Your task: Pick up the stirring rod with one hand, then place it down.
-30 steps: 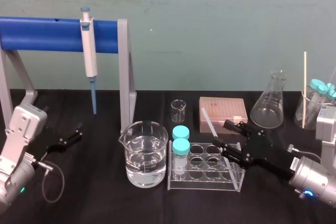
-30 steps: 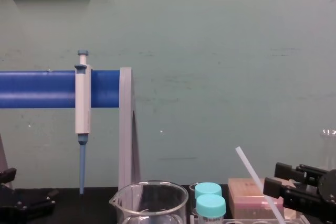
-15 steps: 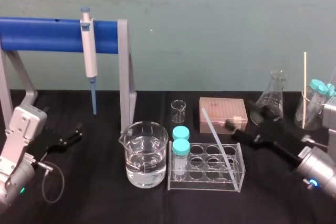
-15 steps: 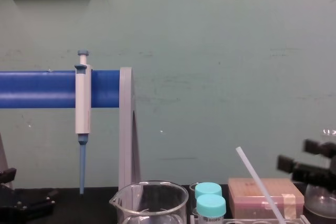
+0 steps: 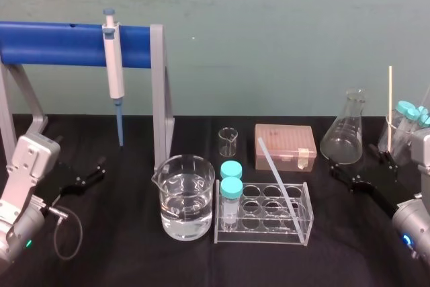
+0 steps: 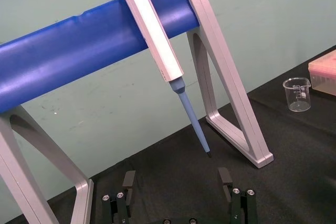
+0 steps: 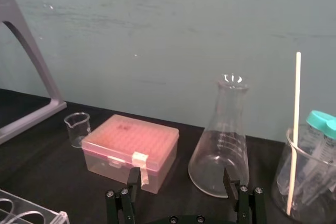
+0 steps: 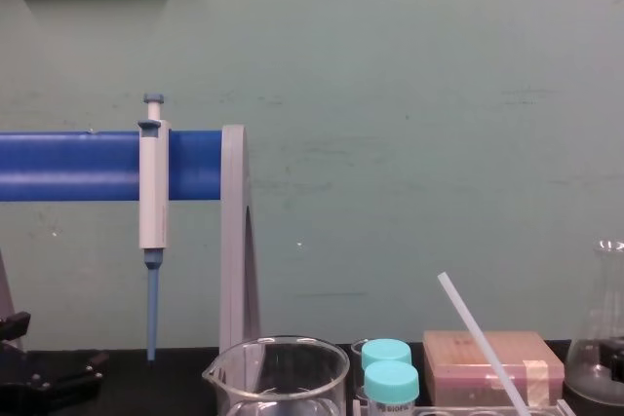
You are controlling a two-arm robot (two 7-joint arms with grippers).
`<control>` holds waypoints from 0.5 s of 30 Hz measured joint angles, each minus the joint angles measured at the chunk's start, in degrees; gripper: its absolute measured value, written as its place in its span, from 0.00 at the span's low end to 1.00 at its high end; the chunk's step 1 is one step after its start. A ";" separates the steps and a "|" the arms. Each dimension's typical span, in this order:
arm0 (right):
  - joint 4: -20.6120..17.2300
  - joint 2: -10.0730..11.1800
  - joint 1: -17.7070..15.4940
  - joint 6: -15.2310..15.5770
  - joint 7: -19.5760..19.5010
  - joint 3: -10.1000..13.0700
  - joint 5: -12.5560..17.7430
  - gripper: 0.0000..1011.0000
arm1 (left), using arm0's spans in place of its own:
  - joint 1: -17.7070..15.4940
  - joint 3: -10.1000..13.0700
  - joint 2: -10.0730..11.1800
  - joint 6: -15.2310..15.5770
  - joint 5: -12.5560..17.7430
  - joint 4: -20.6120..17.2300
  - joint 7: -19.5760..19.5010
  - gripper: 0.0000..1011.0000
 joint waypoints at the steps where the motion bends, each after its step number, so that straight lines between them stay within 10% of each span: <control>1: 0.00 0.00 0.00 0.00 0.00 0.00 0.00 0.99 | 0.00 0.00 0.00 0.00 0.00 0.00 0.00 0.99; 15: -0.14 0.18 -0.01 -0.10 0.06 -0.11 0.08 0.99 | 0.00 0.00 0.00 0.00 0.00 0.00 0.00 0.99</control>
